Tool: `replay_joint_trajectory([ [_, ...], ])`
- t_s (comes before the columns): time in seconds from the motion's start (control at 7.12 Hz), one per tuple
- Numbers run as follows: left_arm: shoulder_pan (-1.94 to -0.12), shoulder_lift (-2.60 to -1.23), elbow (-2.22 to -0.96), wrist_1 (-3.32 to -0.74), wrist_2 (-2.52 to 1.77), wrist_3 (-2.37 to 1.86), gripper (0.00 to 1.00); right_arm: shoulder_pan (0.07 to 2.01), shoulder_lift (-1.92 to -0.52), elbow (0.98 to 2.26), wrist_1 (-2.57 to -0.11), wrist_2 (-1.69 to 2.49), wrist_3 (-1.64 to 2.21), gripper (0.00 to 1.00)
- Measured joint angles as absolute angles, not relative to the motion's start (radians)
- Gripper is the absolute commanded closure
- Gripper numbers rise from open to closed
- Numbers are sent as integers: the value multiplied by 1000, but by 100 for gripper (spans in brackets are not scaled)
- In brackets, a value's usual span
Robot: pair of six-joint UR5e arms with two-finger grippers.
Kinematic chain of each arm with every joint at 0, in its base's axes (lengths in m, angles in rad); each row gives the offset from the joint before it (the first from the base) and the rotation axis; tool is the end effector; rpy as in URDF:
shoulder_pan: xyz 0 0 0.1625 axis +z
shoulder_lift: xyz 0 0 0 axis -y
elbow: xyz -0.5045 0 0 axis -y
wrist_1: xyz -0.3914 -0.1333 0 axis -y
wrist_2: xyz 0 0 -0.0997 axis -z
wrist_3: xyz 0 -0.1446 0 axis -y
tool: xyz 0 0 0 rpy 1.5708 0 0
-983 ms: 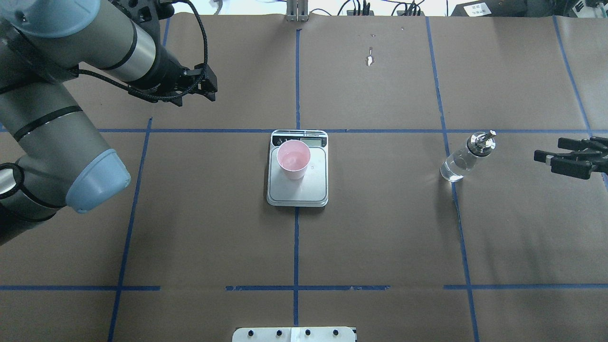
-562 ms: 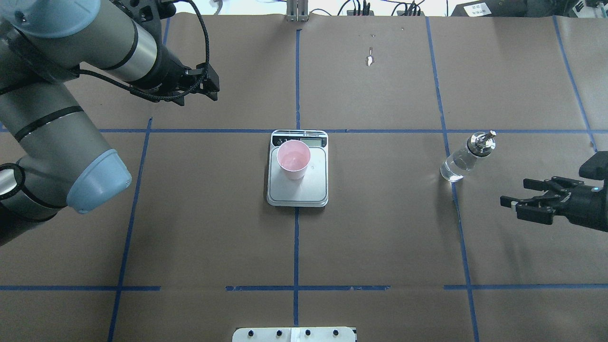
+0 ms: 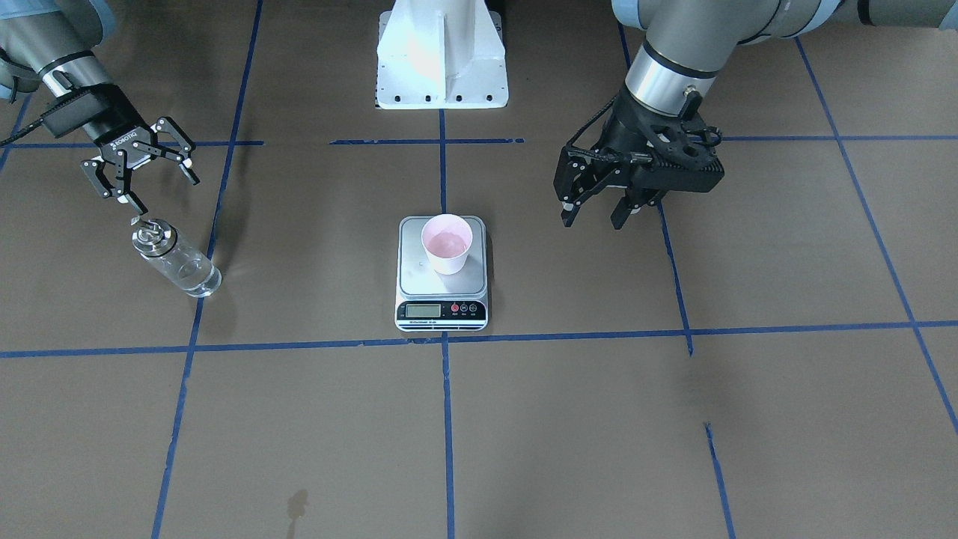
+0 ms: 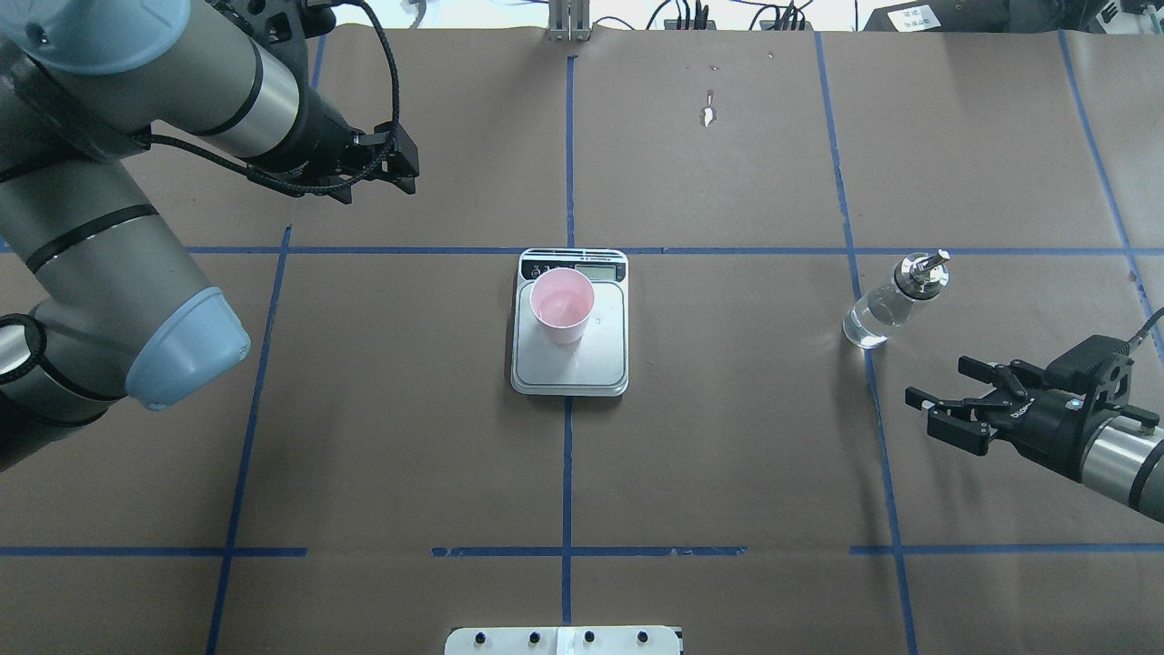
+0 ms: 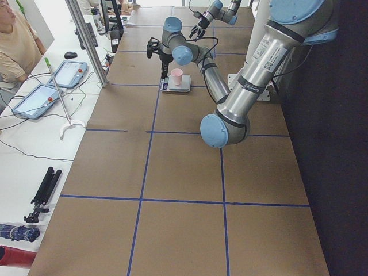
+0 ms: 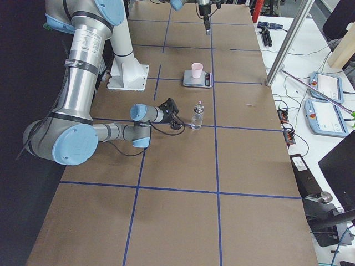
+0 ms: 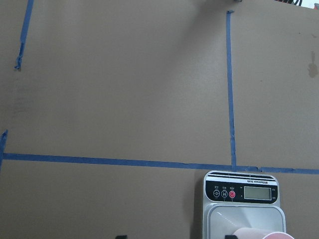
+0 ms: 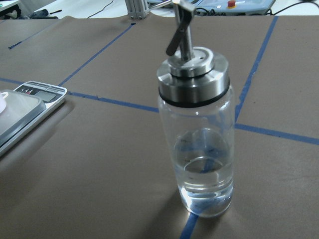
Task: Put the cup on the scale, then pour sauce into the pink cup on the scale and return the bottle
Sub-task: 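Move the right gripper in toward the glass sauce bottle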
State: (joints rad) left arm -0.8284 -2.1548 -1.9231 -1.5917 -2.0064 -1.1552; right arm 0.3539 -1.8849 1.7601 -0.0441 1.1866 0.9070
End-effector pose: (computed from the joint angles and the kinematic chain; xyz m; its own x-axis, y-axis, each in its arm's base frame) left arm 0.4029 -0.5461 0.2621 0.5317 -0.0381 -0.8461 0.2406 0.9646 0.1078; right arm -0.2928 -0.3081 0.6153 0.5357 -0.4110 0.7376 -0.4289 0.6200 0.6570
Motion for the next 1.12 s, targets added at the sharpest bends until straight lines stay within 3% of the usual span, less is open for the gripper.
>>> replay_joint_trajectory([
  [0.42, -830, -2149, -1925, -1588, -2005, -1151, 28, 231, -1842, 1754, -66, 831, 913, 1],
  [1.12, -832, -2144, -1927, -1582, -2005, -1150, 29, 198, -1754, 1676, -66, 655, 914, 0],
])
